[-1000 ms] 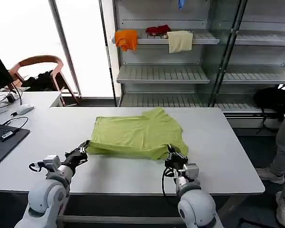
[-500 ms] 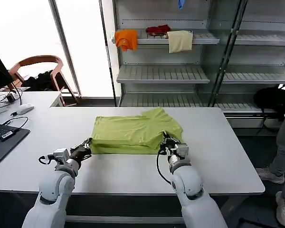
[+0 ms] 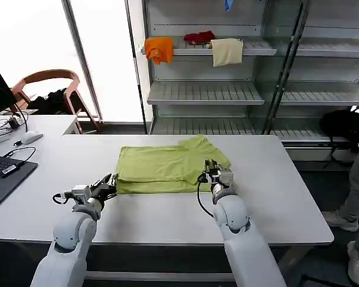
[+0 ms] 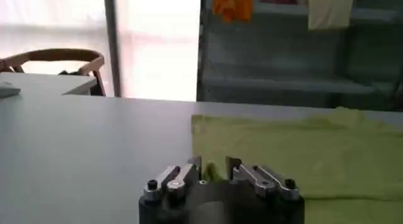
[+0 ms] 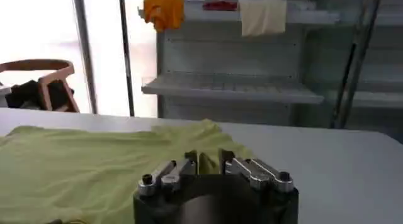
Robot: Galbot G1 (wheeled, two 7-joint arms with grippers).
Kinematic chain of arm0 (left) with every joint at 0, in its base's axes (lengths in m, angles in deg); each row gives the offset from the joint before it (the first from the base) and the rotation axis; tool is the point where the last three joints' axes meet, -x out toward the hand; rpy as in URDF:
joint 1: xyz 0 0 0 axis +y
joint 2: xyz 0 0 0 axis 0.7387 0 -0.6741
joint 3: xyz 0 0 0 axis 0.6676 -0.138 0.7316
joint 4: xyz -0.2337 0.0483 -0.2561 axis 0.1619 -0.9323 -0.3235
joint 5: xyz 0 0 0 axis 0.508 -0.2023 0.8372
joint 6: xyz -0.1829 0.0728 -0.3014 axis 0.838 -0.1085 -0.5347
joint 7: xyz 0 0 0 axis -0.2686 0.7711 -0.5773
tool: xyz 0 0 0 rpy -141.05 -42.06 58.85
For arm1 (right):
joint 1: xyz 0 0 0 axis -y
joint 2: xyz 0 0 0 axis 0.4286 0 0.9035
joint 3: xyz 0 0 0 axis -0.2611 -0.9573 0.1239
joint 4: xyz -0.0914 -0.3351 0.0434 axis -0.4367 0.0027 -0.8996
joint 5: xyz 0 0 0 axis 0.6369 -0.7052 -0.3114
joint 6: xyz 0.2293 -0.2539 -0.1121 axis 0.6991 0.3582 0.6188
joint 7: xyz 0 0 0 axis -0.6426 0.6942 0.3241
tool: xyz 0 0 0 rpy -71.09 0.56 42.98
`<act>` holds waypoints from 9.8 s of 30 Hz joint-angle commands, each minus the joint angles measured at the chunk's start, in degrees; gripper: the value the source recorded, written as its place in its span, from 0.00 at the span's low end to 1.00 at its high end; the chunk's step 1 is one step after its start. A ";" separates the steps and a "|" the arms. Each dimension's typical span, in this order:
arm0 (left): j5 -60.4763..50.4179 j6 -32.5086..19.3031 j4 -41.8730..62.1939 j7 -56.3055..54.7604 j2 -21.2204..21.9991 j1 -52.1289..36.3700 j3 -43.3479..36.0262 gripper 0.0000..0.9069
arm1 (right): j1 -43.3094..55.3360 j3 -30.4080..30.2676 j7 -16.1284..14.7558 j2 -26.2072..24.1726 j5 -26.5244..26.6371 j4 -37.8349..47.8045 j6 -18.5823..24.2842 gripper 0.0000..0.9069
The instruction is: Fold and organize the clothes.
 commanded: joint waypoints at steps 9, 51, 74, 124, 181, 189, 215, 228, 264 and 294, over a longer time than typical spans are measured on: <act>-0.37 0.10 -4.02 -0.26 -0.89 6.31 0.70 1.00 | -11.91 5.40 -1.51 -5.55 1.88 -9.32 -0.91 1.00; -1.94 0.11 -0.55 0.57 -0.41 5.96 -1.13 0.00 | -17.88 5.62 -2.96 -5.45 1.07 -11.23 -0.96 0.00; 11.33 0.13 -27.08 -0.45 -8.92 35.16 14.47 0.00 | -44.80 2.84 3.07 -7.70 5.04 -39.73 -1.28 0.00; 10.96 0.47 4.97 5.59 -16.01 -4.12 -3.31 1.00 | 5.96 -11.47 6.29 -5.59 12.94 3.82 -2.03 1.00; 7.95 0.19 12.24 9.71 -12.11 -8.10 -4.34 0.00 | 5.64 -7.88 3.58 -2.76 11.88 8.36 -1.59 0.00; 12.96 0.19 4.54 9.52 -14.18 -4.41 -1.33 0.00 | 3.15 -8.29 5.40 -5.06 15.75 -0.22 -1.73 0.00; 10.66 0.05 -8.45 14.20 -16.70 14.99 6.96 0.00 | -23.93 -2.48 1.27 -9.20 7.28 -23.39 -1.46 0.00; -0.14 -1.97 -8.50 14.86 -14.58 18.06 5.98 0.62 | -27.46 -2.40 -0.14 -7.63 2.24 -22.80 -1.26 1.00; 6.01 -12.99 -13.30 -0.97 0.61 28.64 9.45 1.00 | -12.95 3.52 -0.65 -8.42 13.75 -27.76 4.61 1.00; 1.68 -16.45 -10.49 0.64 1.87 24.59 6.42 0.00 | -14.34 3.68 -0.92 -8.14 10.44 -25.50 2.28 1.00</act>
